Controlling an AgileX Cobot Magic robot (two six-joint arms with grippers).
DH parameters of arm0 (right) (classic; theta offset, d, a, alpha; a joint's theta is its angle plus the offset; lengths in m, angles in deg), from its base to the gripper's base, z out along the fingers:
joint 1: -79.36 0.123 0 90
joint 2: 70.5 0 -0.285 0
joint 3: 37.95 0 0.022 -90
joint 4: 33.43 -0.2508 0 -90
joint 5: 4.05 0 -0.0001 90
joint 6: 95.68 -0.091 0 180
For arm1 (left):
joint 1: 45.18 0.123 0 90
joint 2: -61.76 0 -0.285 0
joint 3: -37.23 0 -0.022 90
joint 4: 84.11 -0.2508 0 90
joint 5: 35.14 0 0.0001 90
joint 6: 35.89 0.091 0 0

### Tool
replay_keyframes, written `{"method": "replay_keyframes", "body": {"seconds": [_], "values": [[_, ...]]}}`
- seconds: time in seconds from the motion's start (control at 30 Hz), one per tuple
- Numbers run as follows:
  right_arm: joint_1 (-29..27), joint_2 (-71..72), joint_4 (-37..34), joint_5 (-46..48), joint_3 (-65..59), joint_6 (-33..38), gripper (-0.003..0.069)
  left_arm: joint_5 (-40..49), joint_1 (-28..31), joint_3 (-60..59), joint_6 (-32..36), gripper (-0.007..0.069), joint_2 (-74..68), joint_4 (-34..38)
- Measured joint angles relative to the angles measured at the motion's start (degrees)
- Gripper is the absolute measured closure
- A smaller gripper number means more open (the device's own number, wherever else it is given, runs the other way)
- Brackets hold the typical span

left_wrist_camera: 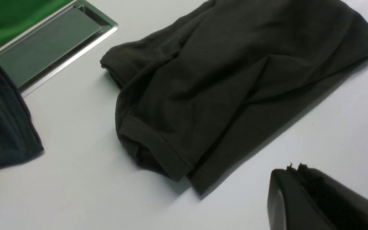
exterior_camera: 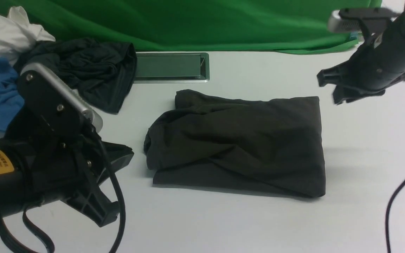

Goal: Fold a long-sleeved shirt on a white desktop.

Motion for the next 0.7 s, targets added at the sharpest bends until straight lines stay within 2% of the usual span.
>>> {"method": "replay_keyframes", "body": {"seconds": [0.07,0.13,0.2,0.23,0.27,0.37,0.47,0.7], "values": [[0.68,-1.77,-8.62,-0.6,-0.05,6.77,0.0356,-0.4,0.0,0.0,0.54,0.0606,0.0,0.0],[1.73,-2.32,-13.36,-0.9,-0.19,11.49,0.0358,-0.92,0.0,0.0,0.7,0.0606,0.0,0.0],[5.2,-3.36,-19.1,-2.25,-0.3,18.56,0.0398,-2.31,0.0,0.0,0.92,0.0606,0.0,-0.3],[5.55,-3.49,-19.46,-2.43,-0.3,18.92,0.0403,-2.48,0.0,0.0,0.92,0.0606,0.0,-0.34],[8.86,-4.09,-19.49,-4.88,-0.3,21.2,0.0436,-2.73,0.0,0.0,0.98,0.0606,0.0,-0.88],[11.44,-4.65,-18.23,-8.26,-0.3,22.36,0.0449,-2.84,0.0,0.0,0.98,0.0606,0.0,-1.43],[15.24,-6.71,-12.36,-14.72,-0.3,23.89,0.0461,-2.84,0.0,0.0,0.98,0.0606,0.0,-1.79],[18.58,-11.38,-8.71,-12.78,-0.3,24.07,0.055,-2.26,0.0,0.0,0.98,0.0606,0.0,-1.94]]}}
